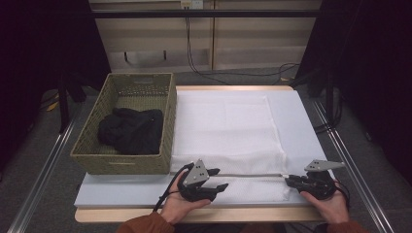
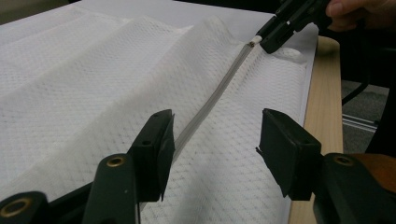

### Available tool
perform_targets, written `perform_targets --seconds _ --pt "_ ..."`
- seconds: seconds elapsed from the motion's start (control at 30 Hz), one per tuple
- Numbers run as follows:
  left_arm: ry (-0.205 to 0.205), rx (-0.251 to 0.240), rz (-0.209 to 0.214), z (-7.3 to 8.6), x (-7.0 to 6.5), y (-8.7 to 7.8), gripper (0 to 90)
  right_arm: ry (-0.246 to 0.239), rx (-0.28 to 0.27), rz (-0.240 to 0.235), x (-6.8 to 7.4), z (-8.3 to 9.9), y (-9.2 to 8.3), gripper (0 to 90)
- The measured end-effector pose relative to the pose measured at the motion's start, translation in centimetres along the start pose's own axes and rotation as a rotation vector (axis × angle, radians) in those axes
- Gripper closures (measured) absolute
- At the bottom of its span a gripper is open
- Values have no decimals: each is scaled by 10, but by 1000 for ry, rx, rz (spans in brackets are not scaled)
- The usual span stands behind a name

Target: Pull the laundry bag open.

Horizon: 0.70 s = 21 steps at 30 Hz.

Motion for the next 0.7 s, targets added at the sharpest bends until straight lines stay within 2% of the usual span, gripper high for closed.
perform_targets --seconds 0.07,0.2,0.27,0.47,0.5,0.57,0.6,0.7 --pt "-3 -4 6 -3 -1 2 461 10 -12 1 -1 -1 0 836" --pt "-6 -6 5 -12 0 6 477 26 -20 -11 -1 -3 0 871" --pt "-16 -5 34 -14 -4 12 495 26 -32 -19 -1 -3 -1 884" --pt "-11 22 52 -17 -12 31 542 30 -67 -33 0 -7 -5 890" --pt "-10 18 63 -19 -14 35 546 25 -69 -34 0 -8 -5 890" --pt "-3 21 59 -23 -17 43 551 26 -70 -36 0 -9 -6 891" --pt "-14 14 67 -26 -19 47 555 30 -79 -37 0 -10 -7 891" --pt "-3 14 82 -33 -25 58 572 21 -102 -43 0 -13 -10 892"
Point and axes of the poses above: each handheld gripper's, and its own axes: y roughly forward along the jaws, z roughly out of its underside, x roughly to its left, the point moved 9 cm from there along y, roughly forward along the jaws, and after that the axes turned 12 degrees about -z, right-handed, at the moved point
